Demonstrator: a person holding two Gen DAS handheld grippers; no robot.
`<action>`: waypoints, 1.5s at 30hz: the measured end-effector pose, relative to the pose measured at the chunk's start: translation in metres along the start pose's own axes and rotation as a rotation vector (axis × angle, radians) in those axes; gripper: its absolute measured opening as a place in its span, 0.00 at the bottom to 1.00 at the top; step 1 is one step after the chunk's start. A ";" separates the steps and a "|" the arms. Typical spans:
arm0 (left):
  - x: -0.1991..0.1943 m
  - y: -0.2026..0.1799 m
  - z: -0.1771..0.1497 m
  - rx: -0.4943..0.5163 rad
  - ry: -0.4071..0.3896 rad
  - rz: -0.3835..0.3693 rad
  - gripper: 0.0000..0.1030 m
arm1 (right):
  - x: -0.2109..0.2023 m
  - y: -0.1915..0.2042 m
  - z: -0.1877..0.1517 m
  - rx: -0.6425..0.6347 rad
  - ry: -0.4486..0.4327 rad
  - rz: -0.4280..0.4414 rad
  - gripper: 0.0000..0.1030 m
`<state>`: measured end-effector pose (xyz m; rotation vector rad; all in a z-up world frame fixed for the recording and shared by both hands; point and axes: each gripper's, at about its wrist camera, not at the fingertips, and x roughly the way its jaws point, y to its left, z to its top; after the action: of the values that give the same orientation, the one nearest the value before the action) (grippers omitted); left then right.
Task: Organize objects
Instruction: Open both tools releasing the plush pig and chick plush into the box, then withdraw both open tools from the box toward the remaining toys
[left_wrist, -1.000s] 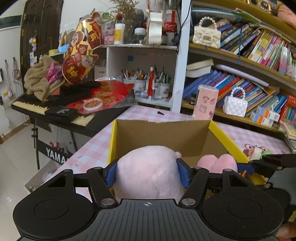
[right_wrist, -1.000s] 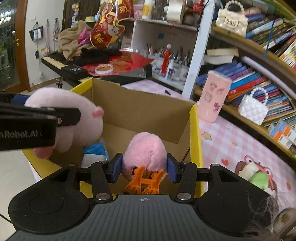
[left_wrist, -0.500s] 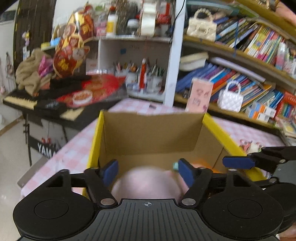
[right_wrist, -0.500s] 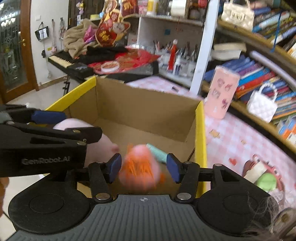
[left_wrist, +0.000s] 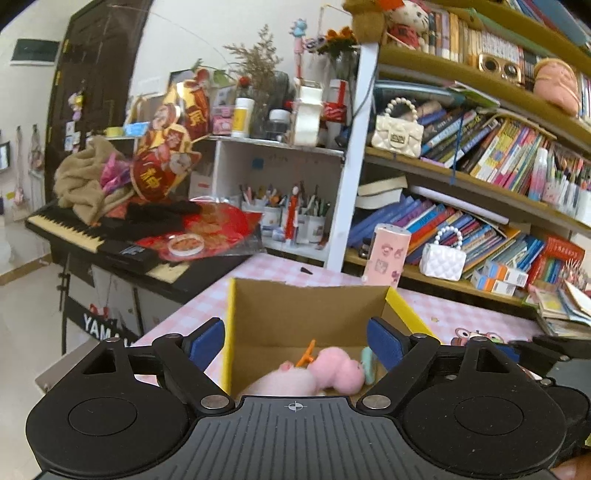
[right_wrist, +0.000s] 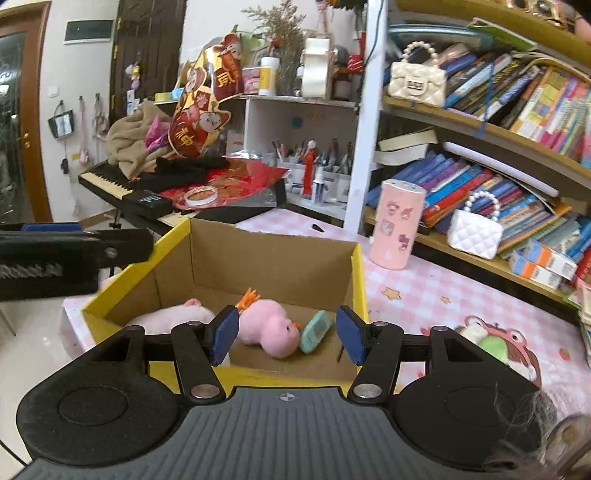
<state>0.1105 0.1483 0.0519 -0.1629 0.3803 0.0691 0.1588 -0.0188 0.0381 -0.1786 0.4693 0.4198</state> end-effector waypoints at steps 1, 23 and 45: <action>-0.006 0.002 -0.003 -0.007 0.001 0.005 0.86 | -0.005 0.002 -0.004 0.004 -0.001 -0.007 0.54; -0.085 0.003 -0.091 0.040 0.214 -0.002 0.87 | -0.090 0.048 -0.104 0.075 0.179 -0.109 0.55; -0.090 -0.060 -0.121 0.197 0.320 -0.235 0.88 | -0.144 0.006 -0.153 0.262 0.251 -0.326 0.57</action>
<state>-0.0106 0.0649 -0.0162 -0.0224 0.6811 -0.2284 -0.0211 -0.1035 -0.0289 -0.0511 0.7233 0.0127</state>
